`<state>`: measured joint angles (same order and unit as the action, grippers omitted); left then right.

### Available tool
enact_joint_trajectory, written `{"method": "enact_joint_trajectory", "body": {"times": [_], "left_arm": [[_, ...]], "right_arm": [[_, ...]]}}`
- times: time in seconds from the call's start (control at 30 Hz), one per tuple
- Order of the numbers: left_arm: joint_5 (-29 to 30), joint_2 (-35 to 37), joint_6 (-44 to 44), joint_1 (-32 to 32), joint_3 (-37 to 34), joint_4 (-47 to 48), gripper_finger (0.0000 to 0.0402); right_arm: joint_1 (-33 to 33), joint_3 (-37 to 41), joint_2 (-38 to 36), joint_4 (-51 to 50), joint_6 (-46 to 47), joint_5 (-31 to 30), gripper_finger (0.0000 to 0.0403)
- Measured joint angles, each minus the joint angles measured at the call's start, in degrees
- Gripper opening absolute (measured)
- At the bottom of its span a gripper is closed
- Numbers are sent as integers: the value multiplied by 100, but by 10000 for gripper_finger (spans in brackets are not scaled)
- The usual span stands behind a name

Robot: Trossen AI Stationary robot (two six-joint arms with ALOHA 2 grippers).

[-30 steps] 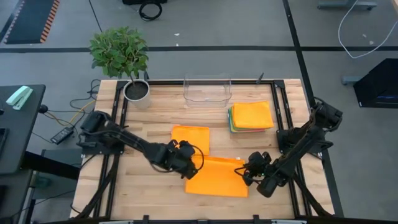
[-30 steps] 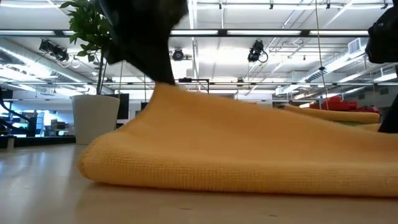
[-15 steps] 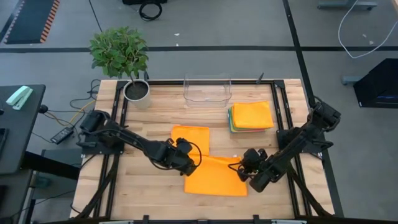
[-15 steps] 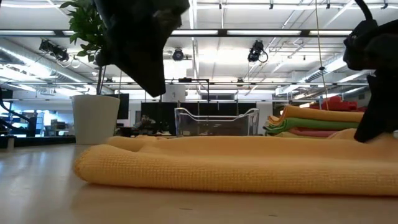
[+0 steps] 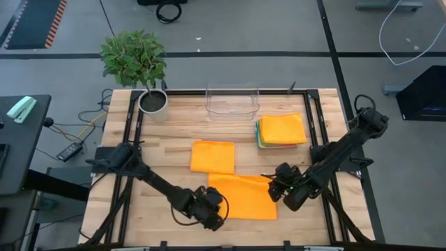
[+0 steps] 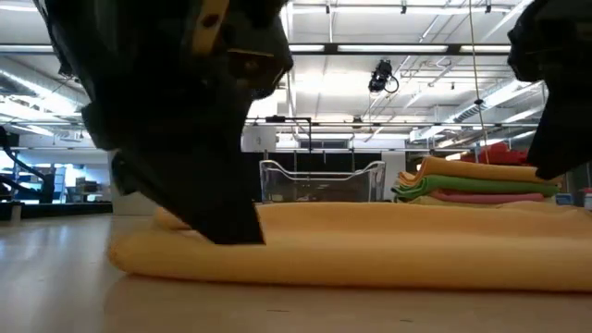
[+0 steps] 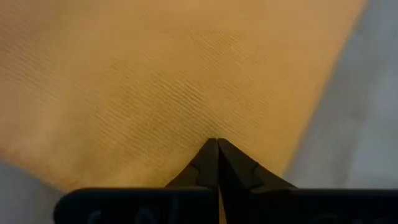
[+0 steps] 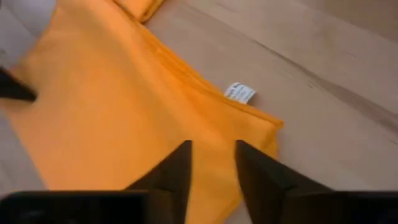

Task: Fold microfiber towels
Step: Fold the bottom orange towel

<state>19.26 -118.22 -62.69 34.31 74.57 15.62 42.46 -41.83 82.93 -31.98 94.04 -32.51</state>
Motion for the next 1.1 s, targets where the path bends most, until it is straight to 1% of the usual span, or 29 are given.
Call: {"method": "enact_joint_trajectory", "body": {"times": [0.03,0.13,0.17,0.2,0.3,0.43,0.5,0.57,0.67,0.77,0.83,0.93,1.0,1.1], "left_arm": [[-90,-19,-22,40,7,-35,11],[-196,-75,-127,198,19,-156,21],[-219,-75,-143,247,19,-182,22],[-224,-78,-161,291,17,-206,21],[-238,-80,-283,397,17,-229,9],[-238,-82,-454,497,17,-239,10],[-250,-84,-621,547,17,-236,17],[-329,-84,-750,621,15,-269,19],[-325,-89,-901,769,14,-308,9],[-156,-32,-862,810,-2,-333,6],[42,50,-828,755,-11,-370,12],[410,334,-610,662,0,-399,25],[656,474,-452,595,10,-153,25],[839,528,-426,450,-5,375,10]], "right_arm": [[-44,-4,59,121,-96,23,119],[-246,0,375,566,-531,108,34],[-312,0,496,762,-679,113,18],[-379,0,606,891,-779,171,12],[-574,0,952,1358,-994,357,8],[-782,-5,1329,1507,-1133,390,5],[-872,-26,1479,1506,-1026,309,5],[-901,-41,1550,1430,-708,238,5],[-884,-7,1392,1390,-579,102,4],[-861,-99,942,1344,-1005,103,4],[-856,-166,563,1403,-1275,63,3],[-805,-201,248,1445,-1481,86,3],[-609,-205,208,1935,-1475,158,3],[-18,-224,514,2869,-1272,223,3]]}}
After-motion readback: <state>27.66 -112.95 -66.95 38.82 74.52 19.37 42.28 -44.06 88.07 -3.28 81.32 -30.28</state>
